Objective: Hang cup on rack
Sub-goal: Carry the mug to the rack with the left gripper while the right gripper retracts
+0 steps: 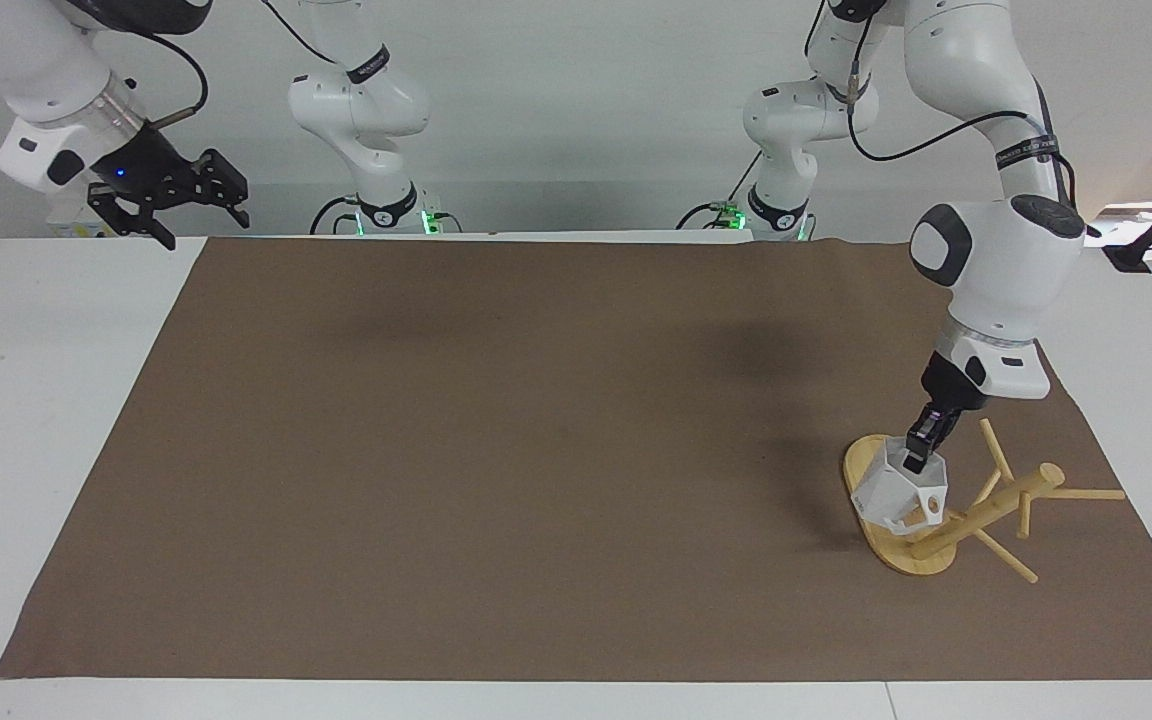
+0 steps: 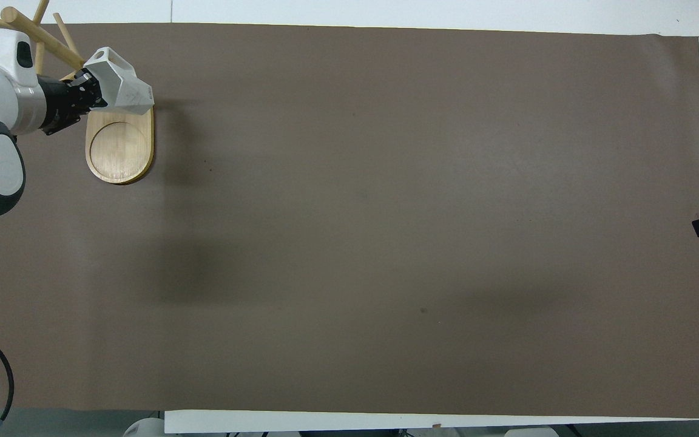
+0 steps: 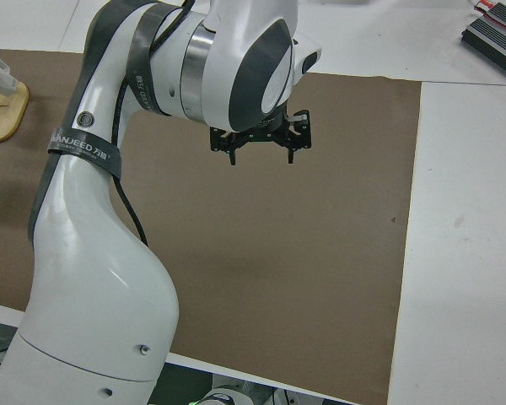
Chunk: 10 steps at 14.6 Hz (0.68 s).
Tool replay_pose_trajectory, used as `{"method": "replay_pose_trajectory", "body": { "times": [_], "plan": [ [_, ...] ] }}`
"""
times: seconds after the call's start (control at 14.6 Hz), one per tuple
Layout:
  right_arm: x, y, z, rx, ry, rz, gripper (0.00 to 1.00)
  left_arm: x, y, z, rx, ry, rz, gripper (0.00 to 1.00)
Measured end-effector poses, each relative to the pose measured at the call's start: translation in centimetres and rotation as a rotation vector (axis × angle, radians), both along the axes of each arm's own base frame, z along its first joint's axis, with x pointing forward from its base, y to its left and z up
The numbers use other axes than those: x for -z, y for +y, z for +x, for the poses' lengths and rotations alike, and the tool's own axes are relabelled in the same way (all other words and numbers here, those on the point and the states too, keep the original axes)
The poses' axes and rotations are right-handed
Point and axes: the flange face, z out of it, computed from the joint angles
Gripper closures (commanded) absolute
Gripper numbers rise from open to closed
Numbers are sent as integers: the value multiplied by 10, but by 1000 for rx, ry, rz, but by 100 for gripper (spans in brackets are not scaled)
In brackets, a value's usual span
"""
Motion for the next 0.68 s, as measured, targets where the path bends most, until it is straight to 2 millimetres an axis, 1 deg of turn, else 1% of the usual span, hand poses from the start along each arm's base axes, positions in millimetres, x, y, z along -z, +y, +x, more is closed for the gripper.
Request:
{"method": "replay_pose_trajectory", "body": {
  "times": [0.07, 0.14, 0.2, 0.27, 0.41, 0.55, 0.68],
  "plan": [
    [-4, 3, 2, 20, -7, -20, 0, 0, 3, 0, -4, 0, 0, 83],
    [-7, 8, 5, 46, -12, -35, 0, 0, 5, 0, -8, 0, 0, 45],
    [-10, 14, 8, 77, -16, -45, 0, 0, 8, 1, -12, 0, 0, 18],
    [-12, 20, 11, 99, -19, -52, 0, -2, 10, 1, -16, -3, 0, 0],
    [-12, 25, 14, 115, -19, -60, 0, -1, 11, 1, -17, 8, 0, 0],
    [-12, 24, 14, 117, -18, -60, 0, 6, 11, -6, -1, 95, 12, 0],
    [-12, 24, 14, 119, -18, -61, 0, 8, 11, -17, 108, 203, 79, 0]
  ]
}}
